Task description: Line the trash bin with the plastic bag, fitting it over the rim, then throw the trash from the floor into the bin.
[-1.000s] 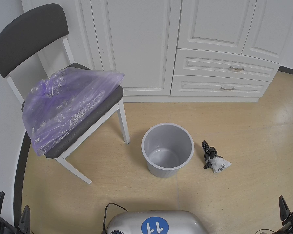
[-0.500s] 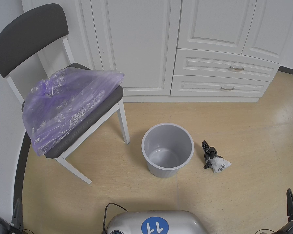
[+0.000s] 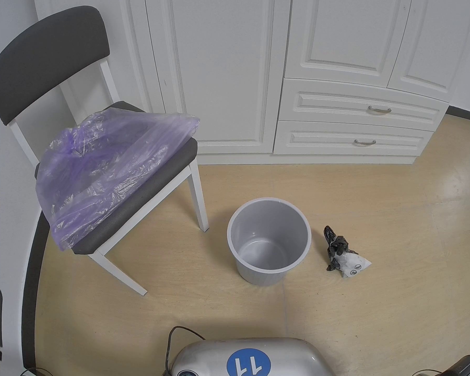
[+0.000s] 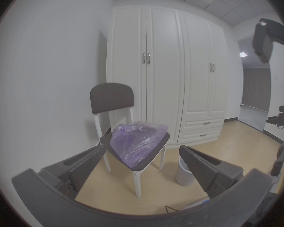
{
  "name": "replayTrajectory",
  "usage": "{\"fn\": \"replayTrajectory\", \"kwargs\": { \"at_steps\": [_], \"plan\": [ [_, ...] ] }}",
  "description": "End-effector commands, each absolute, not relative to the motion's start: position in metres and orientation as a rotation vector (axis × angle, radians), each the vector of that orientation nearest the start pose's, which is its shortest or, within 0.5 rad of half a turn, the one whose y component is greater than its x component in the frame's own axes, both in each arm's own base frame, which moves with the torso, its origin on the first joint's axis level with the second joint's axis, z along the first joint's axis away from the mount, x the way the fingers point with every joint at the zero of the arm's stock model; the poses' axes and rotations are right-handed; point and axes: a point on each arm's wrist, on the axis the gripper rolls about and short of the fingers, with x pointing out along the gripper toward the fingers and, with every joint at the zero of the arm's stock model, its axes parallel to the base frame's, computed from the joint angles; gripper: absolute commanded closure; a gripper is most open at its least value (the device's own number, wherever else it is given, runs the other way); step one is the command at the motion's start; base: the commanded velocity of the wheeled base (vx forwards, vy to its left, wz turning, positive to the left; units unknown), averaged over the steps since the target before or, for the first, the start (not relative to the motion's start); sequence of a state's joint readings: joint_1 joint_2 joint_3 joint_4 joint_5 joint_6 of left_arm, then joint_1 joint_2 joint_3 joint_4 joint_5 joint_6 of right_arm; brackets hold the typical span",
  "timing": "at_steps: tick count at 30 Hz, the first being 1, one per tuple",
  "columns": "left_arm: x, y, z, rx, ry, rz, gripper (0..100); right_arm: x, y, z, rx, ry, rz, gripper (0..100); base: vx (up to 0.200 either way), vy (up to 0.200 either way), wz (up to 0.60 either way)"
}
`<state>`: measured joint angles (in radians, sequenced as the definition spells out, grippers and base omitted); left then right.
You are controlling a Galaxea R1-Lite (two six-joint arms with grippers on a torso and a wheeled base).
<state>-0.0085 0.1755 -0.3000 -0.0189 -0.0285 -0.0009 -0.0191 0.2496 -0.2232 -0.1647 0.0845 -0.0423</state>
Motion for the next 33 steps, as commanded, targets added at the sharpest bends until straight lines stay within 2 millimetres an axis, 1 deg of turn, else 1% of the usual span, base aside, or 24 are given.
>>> {"fn": "replayTrajectory", "kwargs": {
  "at_steps": [1, 4, 5, 7, 8, 9, 10, 12, 13, 15, 18, 22, 25, 26, 27, 28, 31, 33],
  "plan": [
    [0.027, 0.001, 0.189, 0.002, 0.136, 0.043, 0, 0.041, 0.001, 0.201, 0.013, 0.043, 0.066, 0, 0.000, 0.000, 0.00],
    [0.069, 0.001, 0.187, 0.003, 0.293, 0.057, 0, 0.073, 0.000, 0.205, 0.037, 0.151, 0.061, 0, 0.000, 0.000, 0.00],
    [0.071, 0.001, 0.187, 0.001, 0.299, 0.059, 0, 0.074, 0.000, 0.205, 0.038, 0.156, 0.060, 0, 0.000, 0.000, 0.00],
    [0.105, 0.002, 0.179, 0.004, 0.382, 0.071, 0, 0.096, 0.001, 0.209, 0.084, 0.207, 0.066, 0, 0.000, 0.000, 0.00],
    [0.114, 0.003, 0.176, 0.012, 0.405, 0.082, 0, 0.103, 0.002, 0.210, 0.101, 0.215, 0.070, 0, 0.000, 0.000, 0.00],
    [0.116, 0.003, 0.175, 0.012, 0.409, 0.083, 0, 0.104, 0.002, 0.211, 0.103, 0.215, 0.071, 0, 0.000, 0.000, 0.00],
    [0.134, 0.003, 0.167, 0.027, 0.458, 0.118, 0, 0.116, 0.005, 0.212, 0.130, 0.224, 0.059, 0, 0.000, 0.000, 0.00],
    [0.151, 0.002, 0.156, 0.059, 0.519, 0.166, 0, 0.124, 0.010, 0.210, 0.156, 0.226, 0.033, 0, 0.000, 0.000, 0.00],
    [0.156, 0.000, 0.151, 0.079, 0.541, 0.183, 0, 0.126, 0.013, 0.208, 0.171, 0.230, 0.024, 0, 0.000, 0.000, 0.00],
    [0.161, -0.003, 0.145, 0.111, 0.571, 0.211, 0, 0.128, 0.020, 0.205, 0.188, 0.244, 0.034, 0, 0.000, 0.000, 0.00],
    [0.161, -0.005, 0.141, 0.129, 0.591, 0.226, 0, 0.132, 0.023, 0.201, 0.184, 0.268, 0.032, 0, 0.000, 0.000, 0.00],
    [0.167, -0.004, 0.137, 0.167, 0.621, 0.226, 0, 0.133, 0.025, 0.202, 0.186, 0.269, 0.046, 0, 0.000, 0.000, 0.00],
    [0.185, 0.004, 0.130, 0.181, 0.664, 0.264, 0, 0.134, 0.025, 0.202, 0.192, 0.267, 0.047, 0, 0.000, 0.000, 0.00],
    [0.190, 0.005, 0.128, 0.176, 0.662, 0.270, 0, 0.133, 0.024, 0.203, 0.194, 0.255, 0.050, 0, 0.000, 0.000, 0.00],
    [0.191, 0.006, 0.128, 0.175, 0.662, 0.272, 0, 0.133, 0.024, 0.203, 0.194, 0.255, 0.050, 0, 0.000, 0.000, 0.00],
    [0.199, 0.007, 0.125, 0.171, 0.650, 0.274, 0, 0.132, 0.023, 0.205, 0.200, 0.235, 0.046, 0, 0.000, 0.000, 0.00],
    [0.210, 0.009, 0.117, 0.166, 0.643, 0.283, 0, 0.133, 0.020, 0.206, 0.205, 0.225, 0.024, 0, 0.000, 0.000, 0.00],
    [0.217, 0.009, 0.116, 0.159, 0.620, 0.287, 0, 0.133, 0.018, 0.206, 0.207, 0.224, 0.012, 0, 0.000, 0.000, 0.00]
  ]
}}
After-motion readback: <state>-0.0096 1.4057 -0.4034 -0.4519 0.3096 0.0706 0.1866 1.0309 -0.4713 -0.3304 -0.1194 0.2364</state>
